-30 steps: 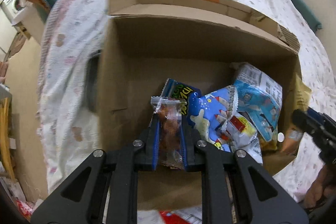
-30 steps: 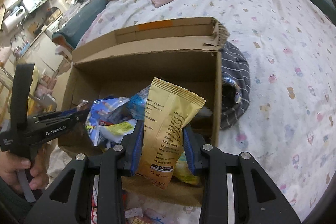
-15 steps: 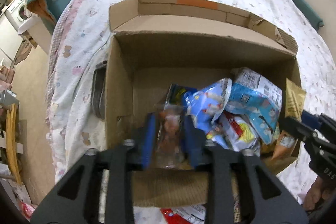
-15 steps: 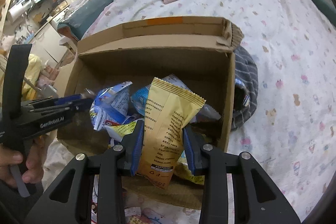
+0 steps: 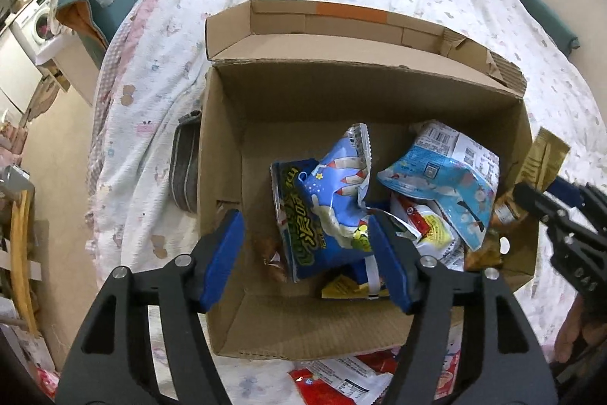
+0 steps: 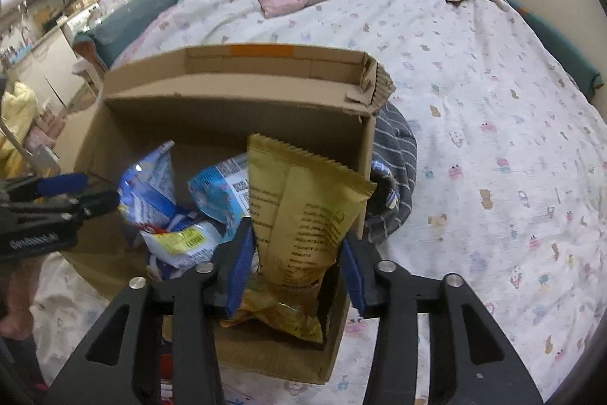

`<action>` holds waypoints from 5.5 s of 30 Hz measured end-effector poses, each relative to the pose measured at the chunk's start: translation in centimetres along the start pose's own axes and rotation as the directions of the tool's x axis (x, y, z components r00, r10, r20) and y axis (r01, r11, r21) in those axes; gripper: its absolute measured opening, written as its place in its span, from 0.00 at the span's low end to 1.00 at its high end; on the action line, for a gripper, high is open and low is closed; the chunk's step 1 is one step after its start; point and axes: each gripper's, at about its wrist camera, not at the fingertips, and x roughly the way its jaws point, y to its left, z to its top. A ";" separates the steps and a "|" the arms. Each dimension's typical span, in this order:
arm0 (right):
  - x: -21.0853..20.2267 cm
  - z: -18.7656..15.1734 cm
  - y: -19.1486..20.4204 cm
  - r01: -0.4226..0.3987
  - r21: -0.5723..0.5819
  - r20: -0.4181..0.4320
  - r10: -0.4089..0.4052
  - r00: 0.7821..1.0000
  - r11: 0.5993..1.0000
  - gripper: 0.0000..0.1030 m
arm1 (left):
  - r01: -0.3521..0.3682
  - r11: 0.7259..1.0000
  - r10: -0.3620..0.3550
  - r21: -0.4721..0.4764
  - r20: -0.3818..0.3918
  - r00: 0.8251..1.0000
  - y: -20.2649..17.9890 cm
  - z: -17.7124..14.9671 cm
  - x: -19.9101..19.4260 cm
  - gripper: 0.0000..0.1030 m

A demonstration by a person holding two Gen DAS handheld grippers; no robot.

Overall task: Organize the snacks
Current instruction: 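Carry both packets over the box and open both tools to drop them, then withdraw both tools from the box toward the remaining snacks, then grasp the plaid-wrapped bar with the right tool while the left tool grasps the red bag, then carry both snacks over the box and open both tools to drop them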

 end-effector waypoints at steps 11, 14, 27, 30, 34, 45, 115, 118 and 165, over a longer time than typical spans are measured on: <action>-2.0 0.6 0.6 -0.110 0.012 0.101 0.109 0.989 0.994 0.79 | 0.020 1.000 -0.020 -0.002 0.020 1.000 -0.4 -0.6 -0.9 0.63; -1.8 0.5 0.3 -0.129 0.032 0.095 0.126 0.988 0.991 0.79 | 0.011 1.000 -0.011 -0.003 0.036 0.999 -0.3 -0.6 -1.3 0.63; -2.4 -0.4 -0.7 -0.217 0.117 0.081 0.209 0.975 0.969 0.88 | 0.048 0.996 -0.042 -0.074 0.080 0.996 1.3 -1.5 -3.5 0.79; -3.0 -0.8 -0.8 -0.263 0.135 0.084 0.253 0.964 0.955 0.90 | 0.066 0.995 -0.061 -0.074 0.072 0.996 1.4 -1.9 -3.9 0.80; -3.9 -1.8 -1.1 -0.301 0.177 0.079 0.291 0.953 0.937 0.92 | 0.075 0.993 -0.068 -0.096 0.075 0.995 1.9 -2.9 -4.8 0.80; -6.5 -5.5 -1.2 -0.289 0.229 0.079 0.278 0.957 0.929 0.94 | 0.068 0.987 -0.051 -0.145 0.114 0.992 3.1 -7.5 -8.1 0.81; -4.7 -16.9 -2.8 -0.127 0.274 -0.259 0.200 0.945 0.953 0.28 | -0.039 0.982 -0.030 -0.185 -0.354 0.935 -3.6 -17.5 4.3 0.98; -4.6 -16.9 -2.9 -0.130 0.284 -0.252 0.205 0.946 0.950 0.28 | -0.051 0.986 -0.005 -0.160 -0.336 0.942 -4.2 -17.4 4.6 0.98; -11.1 -12.4 -0.2 -0.329 0.225 0.042 0.328 0.944 0.917 0.28 | -0.007 0.999 0.005 -0.041 -0.051 0.999 -2.4 -13.4 -11.9 0.50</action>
